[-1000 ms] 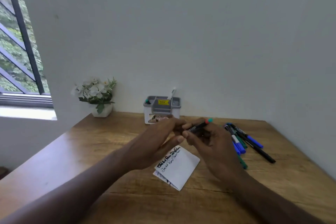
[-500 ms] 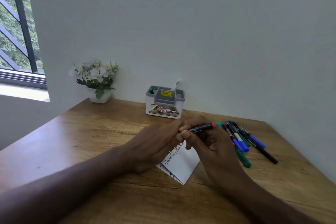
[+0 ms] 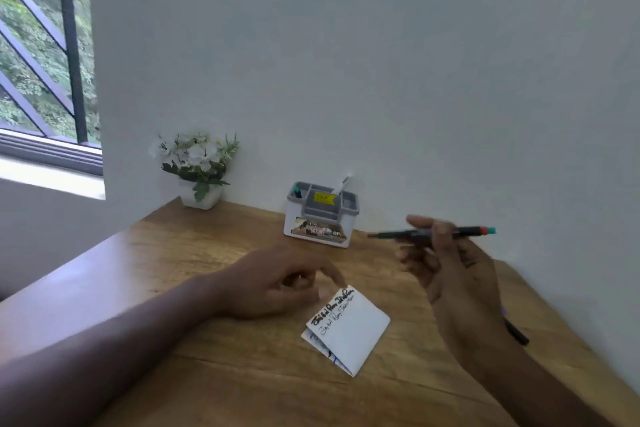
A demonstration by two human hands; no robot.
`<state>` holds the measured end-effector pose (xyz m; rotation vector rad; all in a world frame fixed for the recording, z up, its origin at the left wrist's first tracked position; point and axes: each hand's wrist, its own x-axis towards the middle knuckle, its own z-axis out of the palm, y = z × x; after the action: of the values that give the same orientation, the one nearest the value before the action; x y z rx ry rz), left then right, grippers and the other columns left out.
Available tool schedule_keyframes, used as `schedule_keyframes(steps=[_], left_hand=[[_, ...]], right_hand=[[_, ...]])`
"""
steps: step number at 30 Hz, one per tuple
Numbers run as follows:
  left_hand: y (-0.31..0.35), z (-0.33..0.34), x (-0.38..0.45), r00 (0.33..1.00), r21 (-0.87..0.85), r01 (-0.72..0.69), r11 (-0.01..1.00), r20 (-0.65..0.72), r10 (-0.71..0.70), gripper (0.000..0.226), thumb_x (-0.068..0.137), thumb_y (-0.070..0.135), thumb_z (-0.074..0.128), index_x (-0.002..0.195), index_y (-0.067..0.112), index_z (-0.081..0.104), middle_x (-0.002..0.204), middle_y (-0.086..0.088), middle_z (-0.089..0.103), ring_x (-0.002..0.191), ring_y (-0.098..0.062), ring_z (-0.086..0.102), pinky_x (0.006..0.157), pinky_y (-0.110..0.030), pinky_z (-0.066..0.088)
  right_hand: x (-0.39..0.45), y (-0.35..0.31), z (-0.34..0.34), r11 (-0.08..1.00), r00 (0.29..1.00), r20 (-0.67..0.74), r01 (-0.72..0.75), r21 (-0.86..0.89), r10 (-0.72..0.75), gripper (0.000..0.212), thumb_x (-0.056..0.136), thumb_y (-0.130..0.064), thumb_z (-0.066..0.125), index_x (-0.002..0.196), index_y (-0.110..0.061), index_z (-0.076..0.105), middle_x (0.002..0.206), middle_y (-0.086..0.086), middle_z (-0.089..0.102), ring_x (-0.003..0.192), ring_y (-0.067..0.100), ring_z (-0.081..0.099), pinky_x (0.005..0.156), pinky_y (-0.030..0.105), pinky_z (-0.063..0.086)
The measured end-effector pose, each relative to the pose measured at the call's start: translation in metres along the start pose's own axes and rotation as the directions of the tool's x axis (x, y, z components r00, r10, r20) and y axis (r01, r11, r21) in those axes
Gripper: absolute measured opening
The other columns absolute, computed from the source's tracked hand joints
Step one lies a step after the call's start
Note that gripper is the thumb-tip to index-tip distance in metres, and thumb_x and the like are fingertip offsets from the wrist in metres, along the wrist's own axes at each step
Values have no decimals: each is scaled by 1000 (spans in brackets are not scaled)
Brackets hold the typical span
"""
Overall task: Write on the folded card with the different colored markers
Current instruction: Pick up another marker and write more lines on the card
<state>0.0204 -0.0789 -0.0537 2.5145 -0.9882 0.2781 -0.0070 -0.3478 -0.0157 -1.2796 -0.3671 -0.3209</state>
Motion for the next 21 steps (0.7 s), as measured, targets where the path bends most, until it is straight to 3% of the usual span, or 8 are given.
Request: schedule_keyframes(steps=[3,5,7,10,12,16,21], left_hand=[[-1,0,1,992,92,-7,996,130,-5,37,101,58,60,138,60,55,89,25,55,82,3,52,70,-29,43],[0,-2,2,992,99,-9,995,124,-3,42,98,65,59,139,57,55,90,32,55,82,7,52,68,-28,40],[-1,-4,2,994,94,-17,995,111,7,45,95,68,60,139,56,56,87,26,56,80,2,54,66,-33,45],[-3,-2,1,993,90,-32,995,119,21,45,95,66,64,137,54,57,84,19,54,81,-4,54,69,-38,51],[-3,0,2,993,76,-43,996,116,34,44,94,66,65,135,52,59,82,15,54,80,-6,56,68,-39,51],[-5,1,4,994,83,-65,994,90,58,42,93,63,69,133,50,61,77,8,53,76,-11,55,63,-35,47],[-6,2,4,992,101,-74,992,109,62,45,92,64,70,133,51,59,80,6,55,78,-11,56,66,-33,47]], right_hand=[[-11,11,8,978,978,39,-204,-46,206,37,91,-34,62,98,0,73,95,23,79,81,31,79,74,33,67],[-19,15,8,954,970,65,-217,-208,235,32,78,-29,77,94,-1,75,94,21,81,89,33,80,84,44,66],[-25,14,7,921,964,122,-183,-344,237,20,71,-15,89,85,-6,78,91,16,82,92,32,79,89,49,61],[-33,9,10,885,942,216,-141,-444,258,11,83,4,79,84,-6,77,81,14,81,81,28,79,76,38,64],[-36,9,13,856,922,259,-126,-502,288,11,87,4,74,85,-5,78,79,10,81,77,23,79,71,28,64],[-35,12,12,756,878,345,-30,-653,333,16,80,0,80,82,-16,81,85,-4,82,86,9,78,80,28,63],[-33,21,13,720,920,293,17,-694,260,18,78,-5,80,74,-22,81,83,-11,81,83,1,75,72,18,59]])
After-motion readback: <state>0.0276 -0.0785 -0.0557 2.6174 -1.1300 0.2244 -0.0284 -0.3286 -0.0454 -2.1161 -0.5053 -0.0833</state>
